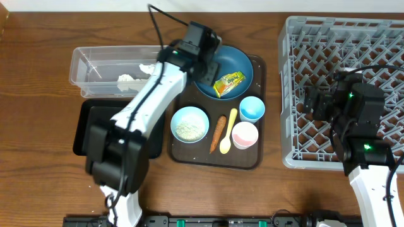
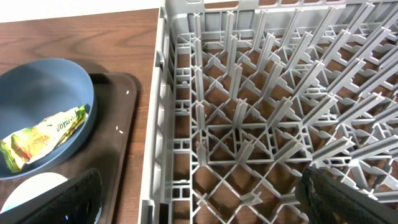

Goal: Sort waste into correct bins and load items into the dishwasher rack
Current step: 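Grasp the yellow snack wrapper on the plate with the left gripper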

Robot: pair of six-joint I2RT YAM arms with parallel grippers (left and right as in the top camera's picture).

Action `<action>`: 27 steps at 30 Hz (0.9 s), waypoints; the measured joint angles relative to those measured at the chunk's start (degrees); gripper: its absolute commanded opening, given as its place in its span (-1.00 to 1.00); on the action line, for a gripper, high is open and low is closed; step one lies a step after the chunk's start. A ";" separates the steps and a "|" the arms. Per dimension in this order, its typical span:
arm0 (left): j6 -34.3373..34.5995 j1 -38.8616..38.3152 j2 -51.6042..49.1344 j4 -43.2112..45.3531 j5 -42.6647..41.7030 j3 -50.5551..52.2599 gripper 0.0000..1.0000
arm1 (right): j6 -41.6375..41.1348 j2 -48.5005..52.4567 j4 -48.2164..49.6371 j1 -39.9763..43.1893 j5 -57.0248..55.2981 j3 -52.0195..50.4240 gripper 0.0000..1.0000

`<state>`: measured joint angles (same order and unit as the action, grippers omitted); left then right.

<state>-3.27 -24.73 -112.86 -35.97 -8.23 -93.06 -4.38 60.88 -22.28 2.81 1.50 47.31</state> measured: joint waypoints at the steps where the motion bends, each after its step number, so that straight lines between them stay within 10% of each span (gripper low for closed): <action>1: 0.00 -0.31 -1.25 0.04 -0.04 0.00 0.22 | 0.00 0.00 -0.04 0.00 0.00 0.00 0.99; 16: 0.04 -1.22 -11.23 4.44 -3.17 0.15 0.19 | 0.00 0.00 -0.22 0.00 0.00 0.00 0.98; 27: 0.20 -2.08 -11.98 5.25 -4.28 0.15 -0.86 | 0.00 0.00 -0.39 0.00 0.00 0.00 0.98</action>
<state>-3.07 -26.81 -124.84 -30.72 -12.51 -92.90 -4.38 60.88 -22.68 2.81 1.50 47.31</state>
